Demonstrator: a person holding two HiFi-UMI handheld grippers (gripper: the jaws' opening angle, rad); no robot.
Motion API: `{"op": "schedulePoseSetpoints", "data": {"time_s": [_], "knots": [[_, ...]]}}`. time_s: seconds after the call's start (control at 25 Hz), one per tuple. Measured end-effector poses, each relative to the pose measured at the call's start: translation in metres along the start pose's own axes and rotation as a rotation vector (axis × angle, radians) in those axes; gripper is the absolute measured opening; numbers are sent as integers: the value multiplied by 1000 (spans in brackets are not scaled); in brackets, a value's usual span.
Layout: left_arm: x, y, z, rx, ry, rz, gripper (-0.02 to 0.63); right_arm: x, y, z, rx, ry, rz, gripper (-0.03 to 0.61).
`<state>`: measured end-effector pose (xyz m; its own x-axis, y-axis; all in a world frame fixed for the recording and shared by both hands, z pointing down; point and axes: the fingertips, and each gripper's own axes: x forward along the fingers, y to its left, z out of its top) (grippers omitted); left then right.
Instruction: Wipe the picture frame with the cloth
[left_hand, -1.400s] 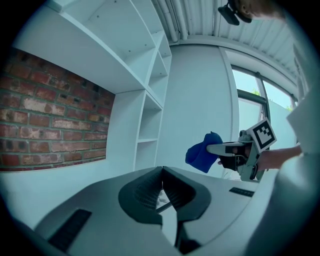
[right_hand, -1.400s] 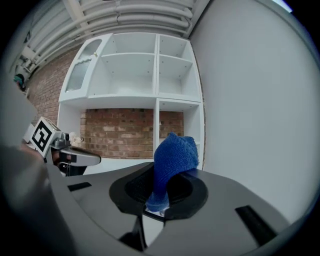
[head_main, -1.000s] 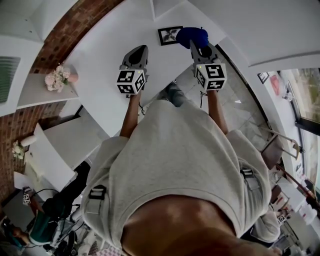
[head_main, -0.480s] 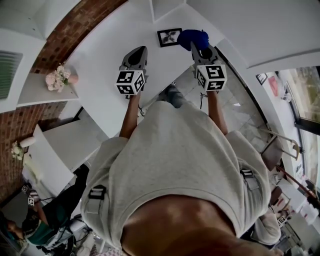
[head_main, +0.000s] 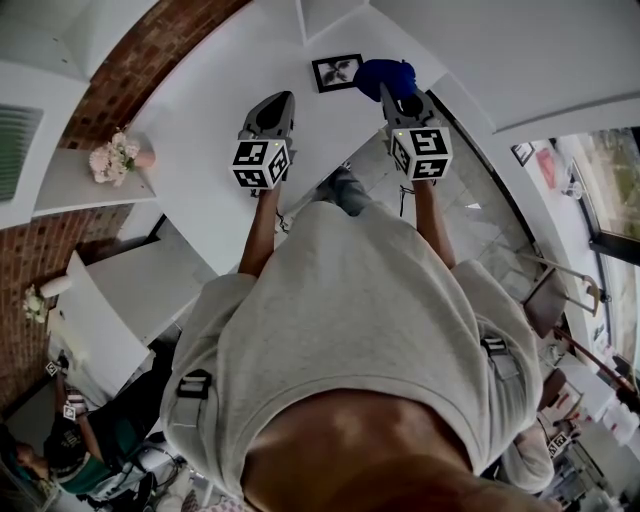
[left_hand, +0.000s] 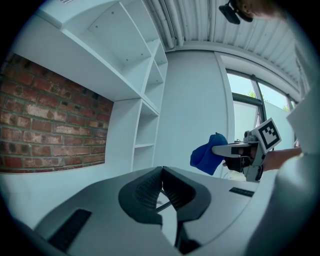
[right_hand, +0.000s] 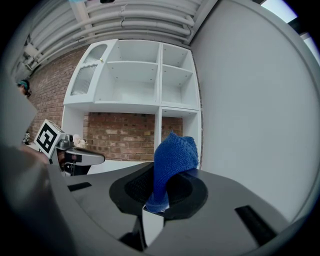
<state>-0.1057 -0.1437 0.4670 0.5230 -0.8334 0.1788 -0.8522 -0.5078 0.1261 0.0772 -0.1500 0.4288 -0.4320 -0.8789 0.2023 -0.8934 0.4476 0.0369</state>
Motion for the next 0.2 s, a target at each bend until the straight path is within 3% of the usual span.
{"op": "schedulePoseSetpoints", "data": {"time_s": [0.2], "knots": [[3,0,0,1,2,-2,15,2,-4,-1,-3,4,-5,58]]}}
